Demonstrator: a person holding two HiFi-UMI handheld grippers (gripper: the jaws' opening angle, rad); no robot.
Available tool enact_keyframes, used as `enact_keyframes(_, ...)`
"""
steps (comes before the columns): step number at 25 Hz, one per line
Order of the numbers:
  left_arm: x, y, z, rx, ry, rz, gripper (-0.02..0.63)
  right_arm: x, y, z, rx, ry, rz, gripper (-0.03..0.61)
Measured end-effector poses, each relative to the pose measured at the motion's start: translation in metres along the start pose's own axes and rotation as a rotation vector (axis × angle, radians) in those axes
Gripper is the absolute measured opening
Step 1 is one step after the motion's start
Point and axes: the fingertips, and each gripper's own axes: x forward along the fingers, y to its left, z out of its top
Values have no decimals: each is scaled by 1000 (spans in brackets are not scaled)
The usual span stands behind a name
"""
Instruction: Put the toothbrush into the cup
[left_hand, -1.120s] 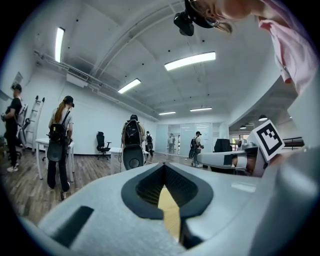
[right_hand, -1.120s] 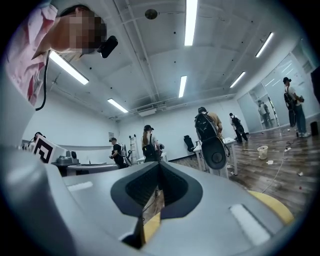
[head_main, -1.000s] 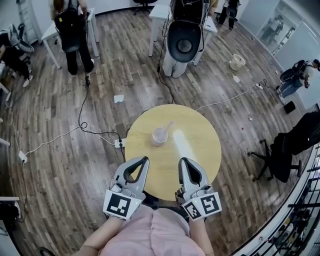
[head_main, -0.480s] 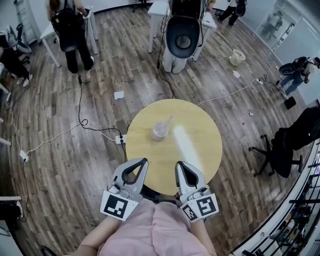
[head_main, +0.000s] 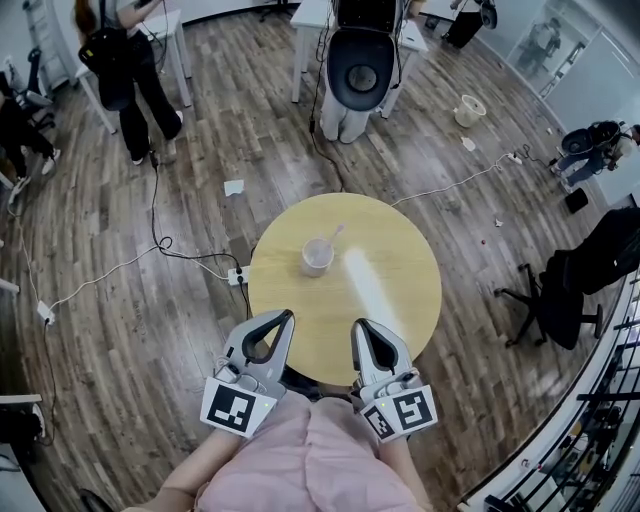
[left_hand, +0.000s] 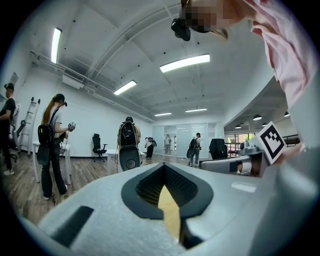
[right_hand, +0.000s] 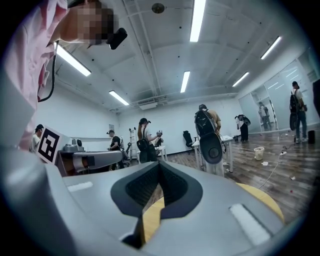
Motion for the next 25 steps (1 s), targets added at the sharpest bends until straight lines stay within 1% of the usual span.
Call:
enact_keyframes(5, 3, -2, 3, 3, -11, -8, -3, 0, -4, 4, -20, -5, -12, 8)
enact_keyframes(10, 4, 0, 4, 1, -13, -10, -3, 6, -1, 6, -25, -7, 1, 8)
enact_keyframes(18, 4, 4, 2, -3, -6, -2, -3, 13, 1, 3, -22, 0, 19, 8)
enact_keyframes(25, 4, 4, 1, -7, -6, -5, -3, 15, 1, 2, -18, 3, 16, 8)
